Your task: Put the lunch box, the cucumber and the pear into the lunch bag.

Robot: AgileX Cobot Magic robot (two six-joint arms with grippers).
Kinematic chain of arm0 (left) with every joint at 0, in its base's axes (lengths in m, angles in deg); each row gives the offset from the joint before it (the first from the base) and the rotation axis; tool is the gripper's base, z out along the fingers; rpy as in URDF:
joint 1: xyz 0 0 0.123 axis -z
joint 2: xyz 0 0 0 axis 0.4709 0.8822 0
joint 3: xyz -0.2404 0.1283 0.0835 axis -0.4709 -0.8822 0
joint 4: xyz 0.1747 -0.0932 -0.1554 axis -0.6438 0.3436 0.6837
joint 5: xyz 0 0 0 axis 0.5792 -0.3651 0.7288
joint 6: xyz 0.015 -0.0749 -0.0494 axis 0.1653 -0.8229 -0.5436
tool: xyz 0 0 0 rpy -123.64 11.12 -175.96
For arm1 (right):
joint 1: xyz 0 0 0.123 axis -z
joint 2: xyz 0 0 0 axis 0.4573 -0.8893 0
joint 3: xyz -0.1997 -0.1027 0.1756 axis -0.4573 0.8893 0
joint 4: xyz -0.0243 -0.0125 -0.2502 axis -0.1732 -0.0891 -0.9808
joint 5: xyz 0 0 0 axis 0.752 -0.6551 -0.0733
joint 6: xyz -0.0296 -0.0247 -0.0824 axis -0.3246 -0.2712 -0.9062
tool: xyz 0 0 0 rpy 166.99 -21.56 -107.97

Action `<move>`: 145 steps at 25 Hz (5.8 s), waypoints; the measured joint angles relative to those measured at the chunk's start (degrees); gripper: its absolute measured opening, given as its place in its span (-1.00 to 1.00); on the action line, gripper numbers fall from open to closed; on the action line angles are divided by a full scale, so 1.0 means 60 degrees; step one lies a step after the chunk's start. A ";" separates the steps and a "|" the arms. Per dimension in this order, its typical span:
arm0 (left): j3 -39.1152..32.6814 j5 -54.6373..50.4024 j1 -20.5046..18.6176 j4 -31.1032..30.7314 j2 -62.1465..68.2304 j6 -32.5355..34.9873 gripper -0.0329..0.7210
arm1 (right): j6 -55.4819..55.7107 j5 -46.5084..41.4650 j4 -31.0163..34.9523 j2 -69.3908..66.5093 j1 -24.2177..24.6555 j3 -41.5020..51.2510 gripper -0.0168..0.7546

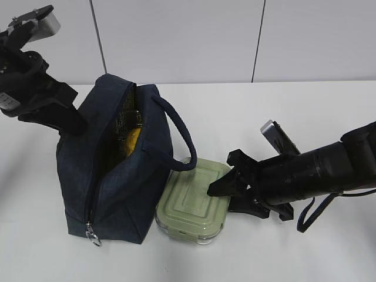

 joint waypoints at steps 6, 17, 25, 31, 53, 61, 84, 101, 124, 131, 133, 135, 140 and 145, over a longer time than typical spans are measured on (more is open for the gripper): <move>0.0000 0.0000 0.0000 0.0000 0.0000 0.0000 -0.86 | -0.0102 0.0017 0.0042 0.0000 -0.0004 0.0000 -0.11; 0.0000 0.0000 0.0000 0.0000 0.0000 0.0009 -0.86 | -0.0394 0.0444 -0.0051 0.0431 -0.0021 0.0033 -0.24; 0.0000 0.0000 0.0000 0.0000 0.0000 0.0009 -0.86 | -0.0429 0.0362 -0.0087 0.1424 0.0653 0.0056 -0.24; 0.0000 0.0000 0.0000 0.0000 0.0000 0.0030 -0.86 | -0.0435 0.0336 -0.0144 0.2187 0.1191 0.0077 -0.24; 0.0000 -0.0009 0.0000 0.0000 0.0000 0.0030 -0.86 | -0.0213 -0.0391 -0.0371 0.3647 0.1367 -0.3310 -0.24; 0.0000 0.0001 0.0000 0.0000 0.0000 0.0030 -0.86 | -0.0198 -0.0684 -0.0586 0.3231 0.0159 -0.3354 -0.24; 0.0000 -0.0027 0.0000 0.0277 0.0000 0.0125 -0.86 | 0.2308 0.0603 -0.4825 0.1446 -0.1474 -0.3398 -0.24; -0.0008 -0.0274 0.0000 0.1577 0.0000 0.0929 -0.86 | 0.4506 0.0879 -0.6806 0.0735 -0.2360 -0.4733 -0.24; -0.0008 -0.0434 -0.0019 0.1567 0.0000 0.0964 -0.86 | 0.4691 -0.0652 -0.8612 0.0189 -0.2792 -0.6502 0.48; -0.0008 -0.0358 -0.0019 0.1384 0.0009 0.0964 -0.86 | 0.5537 -0.0721 -1.0367 0.1042 -0.2792 -0.7011 0.47; -0.0008 -0.0303 -0.0019 0.1212 0.0009 0.0918 -0.86 | 0.6045 -0.0922 -1.1197 0.1288 -0.2792 -0.7011 0.47; -0.0008 -0.0206 -0.0019 0.0999 0.0009 0.0828 -0.86 | 0.6579 -0.1206 -1.1808 0.1412 -0.2792 -0.7030 0.47; -0.0008 -0.0165 -0.0019 0.0779 0.0009 0.0698 -0.86 | 0.6858 -0.1611 -1.2225 0.1265 -0.2792 -0.7030 0.32; -0.0008 -0.0167 -0.0019 0.0774 0.0009 0.0678 -0.86 | 0.6770 -0.1611 -1.1991 0.0750 -0.2792 -0.7030 0.22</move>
